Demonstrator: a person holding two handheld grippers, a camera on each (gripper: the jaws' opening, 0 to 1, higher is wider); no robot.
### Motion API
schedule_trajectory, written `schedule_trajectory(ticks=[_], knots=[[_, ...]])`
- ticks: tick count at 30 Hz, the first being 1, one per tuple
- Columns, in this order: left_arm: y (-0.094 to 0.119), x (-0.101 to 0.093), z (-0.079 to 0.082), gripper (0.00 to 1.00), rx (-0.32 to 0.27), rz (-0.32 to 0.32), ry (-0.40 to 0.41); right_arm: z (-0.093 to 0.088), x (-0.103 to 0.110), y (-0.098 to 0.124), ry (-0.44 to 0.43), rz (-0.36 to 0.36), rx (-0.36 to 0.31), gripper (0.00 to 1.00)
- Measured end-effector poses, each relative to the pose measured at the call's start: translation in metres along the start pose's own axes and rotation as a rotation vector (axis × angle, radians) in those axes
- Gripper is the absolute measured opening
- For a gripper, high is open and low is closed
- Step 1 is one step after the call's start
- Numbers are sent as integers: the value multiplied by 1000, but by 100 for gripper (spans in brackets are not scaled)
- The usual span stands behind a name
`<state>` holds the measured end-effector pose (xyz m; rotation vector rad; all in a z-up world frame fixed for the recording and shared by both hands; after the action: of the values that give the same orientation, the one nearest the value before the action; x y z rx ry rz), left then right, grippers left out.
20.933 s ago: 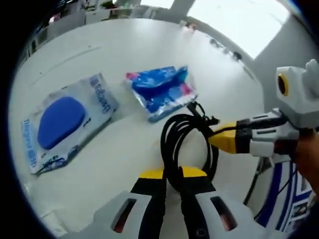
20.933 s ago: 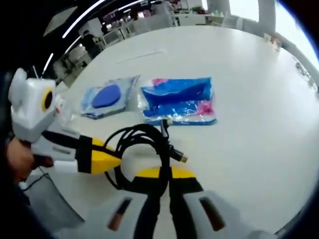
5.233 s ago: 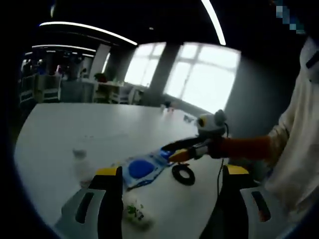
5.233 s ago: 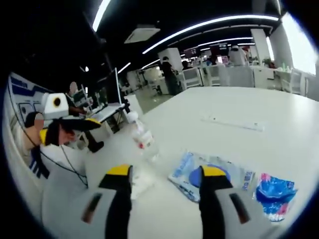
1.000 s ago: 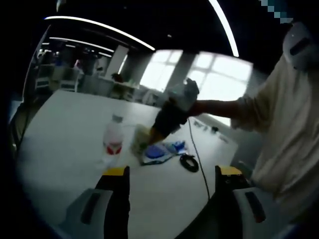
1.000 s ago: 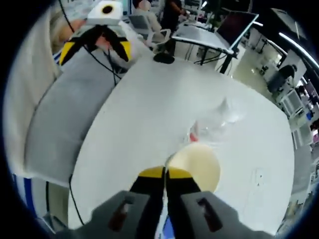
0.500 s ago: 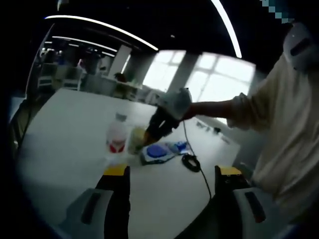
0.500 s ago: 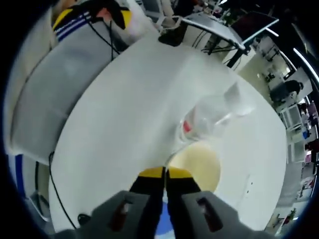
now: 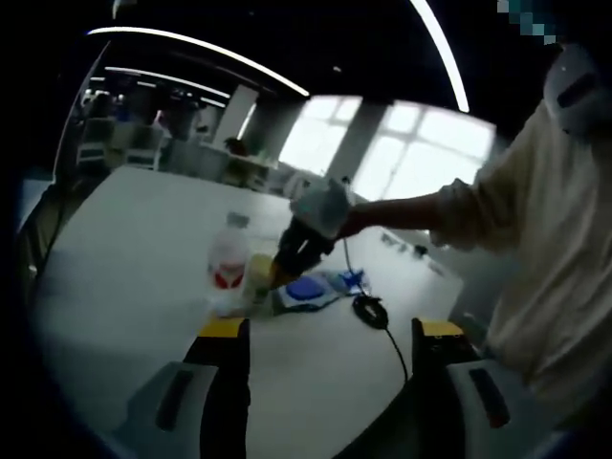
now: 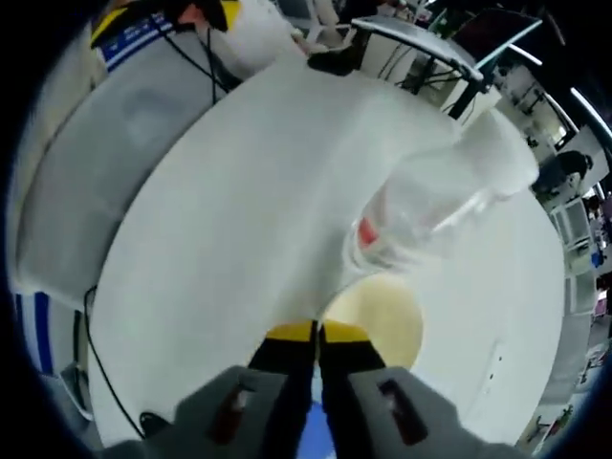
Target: Arrange the tabletop items into an orderly group along one side of the table until the central work area is clear of visible clutter.
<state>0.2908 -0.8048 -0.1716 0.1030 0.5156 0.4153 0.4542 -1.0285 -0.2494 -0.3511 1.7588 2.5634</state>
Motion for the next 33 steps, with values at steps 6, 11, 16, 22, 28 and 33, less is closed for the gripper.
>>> schedule_trajectory(ticks=[6,11,16,22,28,33], knots=[[-1,1,-1,65,3,2,4,1,0,-2,8,7,-4,0],[-2,1,-1,65,4,-1,5,2,-1,-4,7,9,-2,0],[-1,1,-1,64,1,1,6,3,1,-3,24,23,5,0],[-1,1,-2,65,2,2,4,4,-1,-2,6,1,-14,10],[-1,1,-2,65,2,-1,2,4,2,0,-6,6,-26,10],[-2,1,-2,67,8,-3,-3,4,6,3,-4,-12,-43,19]])
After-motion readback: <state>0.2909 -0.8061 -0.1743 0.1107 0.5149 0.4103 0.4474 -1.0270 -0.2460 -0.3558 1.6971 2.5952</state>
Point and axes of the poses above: the point that each gripper's makers call its tool centre point, and the gripper's own axes: y roughly backward along the fingers, x roughly to its left, z roughly out of its top, the point moved 8 cm from there along y, roughly backward along the fingers, and after that the axes turned 5 degrees about -z, right-handed, at the moved point
